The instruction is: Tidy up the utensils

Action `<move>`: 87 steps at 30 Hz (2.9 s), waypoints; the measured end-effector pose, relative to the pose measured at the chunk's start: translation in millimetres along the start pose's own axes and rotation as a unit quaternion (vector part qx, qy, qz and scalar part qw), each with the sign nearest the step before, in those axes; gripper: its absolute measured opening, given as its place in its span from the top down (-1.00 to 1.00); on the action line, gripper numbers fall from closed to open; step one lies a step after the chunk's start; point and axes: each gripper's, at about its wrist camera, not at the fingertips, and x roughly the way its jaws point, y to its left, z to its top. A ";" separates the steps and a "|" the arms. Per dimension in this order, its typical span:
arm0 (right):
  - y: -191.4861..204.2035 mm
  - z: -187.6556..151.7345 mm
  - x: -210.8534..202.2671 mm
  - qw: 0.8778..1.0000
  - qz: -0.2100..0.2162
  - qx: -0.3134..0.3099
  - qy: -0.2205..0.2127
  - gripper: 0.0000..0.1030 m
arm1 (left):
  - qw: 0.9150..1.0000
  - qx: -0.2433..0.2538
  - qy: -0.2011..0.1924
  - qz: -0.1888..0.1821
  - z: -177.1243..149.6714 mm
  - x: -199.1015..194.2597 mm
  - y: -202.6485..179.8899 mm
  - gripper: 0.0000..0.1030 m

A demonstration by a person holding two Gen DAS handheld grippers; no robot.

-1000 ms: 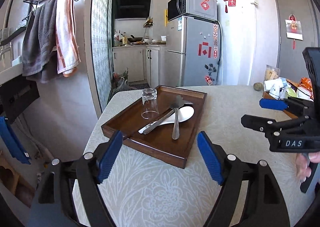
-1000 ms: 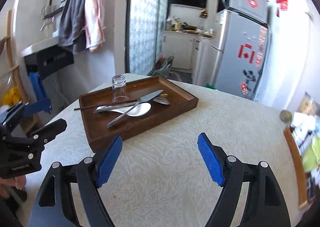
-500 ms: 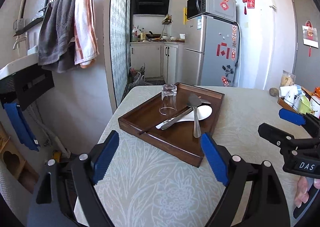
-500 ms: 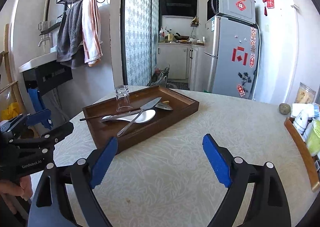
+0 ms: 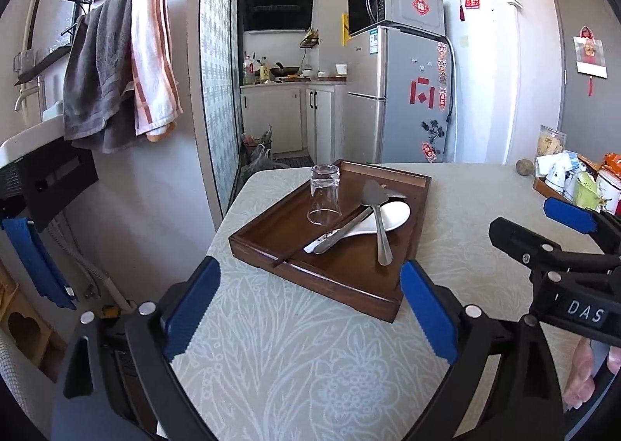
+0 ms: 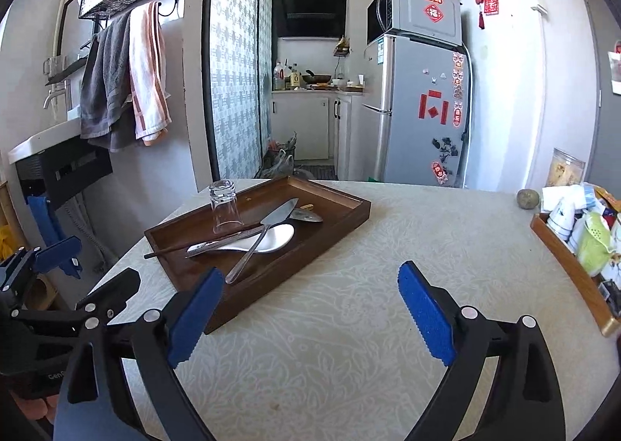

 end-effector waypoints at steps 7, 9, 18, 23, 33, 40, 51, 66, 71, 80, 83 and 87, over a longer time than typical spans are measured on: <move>2.4 -3.9 0.4 1.000 -0.005 0.004 0.002 -0.81 | 1.000 -0.017 -0.003 -0.016 -0.5 -1.4 15.5 -0.87; 3.6 -6.1 -0.3 1.000 -0.006 0.002 0.000 -0.81 | 1.000 -0.020 -0.009 -0.014 -0.8 -3.8 16.5 -0.87; 0.8 -9.3 -12.3 1.000 -0.003 -0.011 -0.018 -0.88 | 1.000 -0.026 -0.012 0.010 1.0 -16.7 8.8 -0.89; -4.4 -8.1 -23.5 1.000 0.005 -0.019 -0.022 -0.89 | 0.999 -0.035 -0.019 0.012 -0.4 -25.7 0.8 -0.90; -21.0 -9.6 -34.9 1.000 0.007 -0.003 -0.011 -0.89 | 1.000 -0.015 -0.017 0.016 -7.5 -39.6 -18.7 -0.93; -16.7 -15.8 -28.4 1.000 0.004 -0.012 -0.007 -0.89 | 0.999 -0.016 -0.016 0.026 -10.3 -37.9 -14.7 -0.94; -12.4 -18.7 -22.8 1.000 -0.002 -0.020 -0.006 -0.90 | 0.999 -0.018 -0.009 0.034 -12.8 -32.5 -7.3 -0.95; -14.6 -19.1 -22.0 1.000 0.002 -0.016 -0.005 -0.90 | 0.999 -0.021 -0.008 0.039 -9.7 -33.3 -3.5 -0.95; -13.7 -19.9 -21.3 1.000 0.003 -0.015 -0.002 -0.90 | 0.999 -0.024 -0.006 0.040 -10.2 -32.7 -3.3 -0.95; -11.2 -20.7 -22.1 1.000 0.002 -0.018 -0.003 -0.90 | 0.999 -0.026 -0.002 0.042 -10.1 -32.3 -3.2 -0.95; -11.0 -20.8 -22.0 1.000 0.002 -0.018 -0.002 -0.90 | 0.999 -0.026 -0.002 0.042 -10.4 -32.3 -3.0 -0.95; -10.7 -20.8 -22.0 1.000 0.001 -0.018 -0.003 -0.90 | 0.999 -0.026 0.000 0.042 -10.8 -32.0 -2.3 -0.95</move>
